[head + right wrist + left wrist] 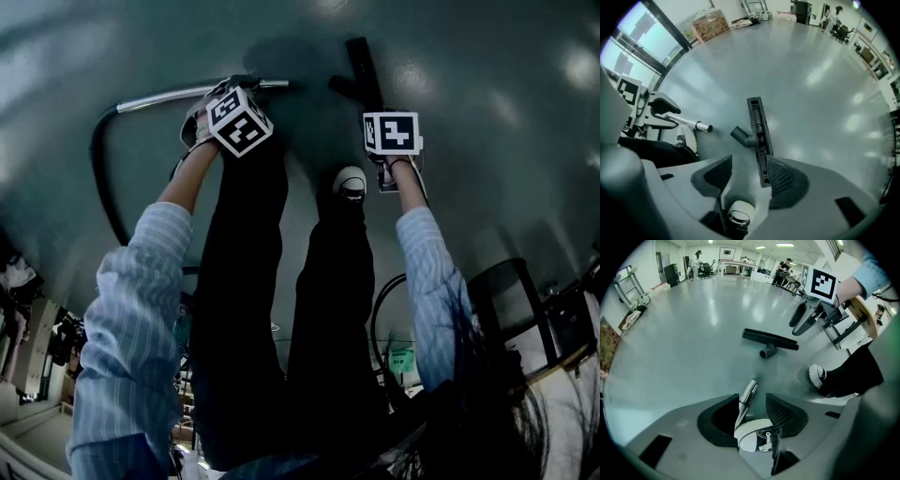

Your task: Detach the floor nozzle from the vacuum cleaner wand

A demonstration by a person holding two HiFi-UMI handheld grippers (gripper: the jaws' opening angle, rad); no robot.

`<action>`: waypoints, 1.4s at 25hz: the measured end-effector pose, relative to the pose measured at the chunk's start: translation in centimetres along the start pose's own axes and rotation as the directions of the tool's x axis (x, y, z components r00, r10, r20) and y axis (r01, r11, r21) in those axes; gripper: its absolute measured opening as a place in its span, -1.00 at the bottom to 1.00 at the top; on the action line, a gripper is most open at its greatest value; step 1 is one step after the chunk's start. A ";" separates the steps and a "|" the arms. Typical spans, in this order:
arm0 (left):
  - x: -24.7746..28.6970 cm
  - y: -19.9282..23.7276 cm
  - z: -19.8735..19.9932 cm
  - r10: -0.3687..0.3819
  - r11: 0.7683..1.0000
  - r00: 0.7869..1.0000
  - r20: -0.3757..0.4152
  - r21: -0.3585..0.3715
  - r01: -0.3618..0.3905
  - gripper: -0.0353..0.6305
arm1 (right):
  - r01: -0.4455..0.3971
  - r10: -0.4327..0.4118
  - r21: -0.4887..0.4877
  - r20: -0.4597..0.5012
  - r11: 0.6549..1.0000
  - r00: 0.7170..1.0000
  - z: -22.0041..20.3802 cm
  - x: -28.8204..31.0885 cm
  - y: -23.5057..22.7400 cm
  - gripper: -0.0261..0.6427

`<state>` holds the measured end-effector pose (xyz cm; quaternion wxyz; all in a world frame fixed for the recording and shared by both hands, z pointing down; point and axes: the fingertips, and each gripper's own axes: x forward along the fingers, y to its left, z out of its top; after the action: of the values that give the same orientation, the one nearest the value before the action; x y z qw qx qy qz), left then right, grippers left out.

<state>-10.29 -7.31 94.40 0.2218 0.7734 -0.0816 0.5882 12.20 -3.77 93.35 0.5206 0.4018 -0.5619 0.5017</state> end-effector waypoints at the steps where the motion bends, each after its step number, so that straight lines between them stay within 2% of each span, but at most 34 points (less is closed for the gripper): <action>1: -1.0 -0.4 0.4 -0.007 0.999 1.000 0.002 -0.031 0.007 -0.37 | -0.033 0.032 0.021 0.012 0.999 0.999 0.0 -1.2 0.5 -0.22; 4: -4.2 -2.1 1.8 -0.034 0.989 0.999 0.030 -0.140 0.038 -0.37 | -0.186 0.181 0.092 0.059 0.978 0.982 0.2 -5.1 2.4 -0.23; 7: -7.5 -3.7 3.2 -0.035 0.971 0.996 0.079 -0.232 0.053 -0.39 | -0.320 0.301 0.187 0.123 0.929 0.946 0.7 -9.3 3.8 -0.23; 10: -11.5 -5.3 4.6 -0.001 0.952 0.993 0.118 -0.304 0.036 -0.49 | -0.371 0.330 0.247 0.190 0.895 0.924 1.0 -14.1 4.4 -0.23; 12: -14.6 -6.5 6.0 0.027 0.934 0.986 0.166 -0.356 0.035 -0.69 | -0.387 0.335 0.251 0.224 0.888 0.915 0.8 -17.6 4.8 -0.23; 13: -16.2 -7.0 6.8 0.037 0.921 0.980 0.197 -0.387 0.043 -0.72 | -0.389 0.335 0.246 0.236 0.888 0.912 0.6 -19.2 5.1 -0.23; 16: -20.6 -8.3 9.0 0.067 0.868 0.952 0.299 -0.488 0.093 -0.77 | -0.382 0.320 0.229 0.265 0.895 0.909 -0.3 -23.9 6.0 -0.27; 20: -26.4 -9.6 11.6 0.124 0.788 0.903 0.410 -0.594 0.162 -0.78 | -0.375 0.300 0.222 0.310 0.900 0.902 -1.5 -30.0 6.8 -0.42; 22: -29.2 -10.2 13.0 0.131 0.759 0.878 0.460 -0.617 0.210 -0.80 | -0.364 0.281 0.228 0.329 0.903 0.902 -1.8 -32.6 6.9 -0.51; 26: -33.9 -12.9 14.6 0.054 0.705 0.830 0.554 -0.610 0.361 -0.81 | -0.363 0.254 0.266 0.367 0.893 0.895 -2.8 -36.9 7.4 -0.66; 27: -35.1 -13.6 14.9 0.038 0.704 0.819 0.573 -0.597 0.385 -0.82 | -0.372 0.256 0.273 0.379 0.887 0.889 -3.0 -38.0 7.6 -0.68; 29: -37.7 -14.9 15.7 0.016 0.715 0.796 0.605 -0.563 0.414 -0.83 | -0.387 0.263 0.271 0.401 0.881 0.878 -3.3 -40.5 7.9 -0.71; 31: -40.3 -16.1 16.3 0.013 0.724 0.784 0.621 -0.547 0.421 -0.84 | -0.390 0.267 0.252 0.412 0.886 0.871 -3.7 -43.1 8.1 -0.72; 33: -42.9 -16.7 16.9 0.040 0.728 0.775 0.631 -0.549 0.410 -0.85 | -0.380 0.263 0.223 0.421 0.898 0.868 -4.0 -45.7 8.0 -0.73; 35: -45.6 -17.2 17.7 0.087 0.737 0.755 0.650 -0.552 0.390 -0.86 | -0.382 0.268 0.196 0.438 0.903 0.858 -4.0 -48.0 7.8 -0.74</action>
<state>-1.57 -5.93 43.28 0.4886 0.7997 -0.2854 0.2007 11.80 -1.92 44.54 0.2400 0.4626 -0.6410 0.5634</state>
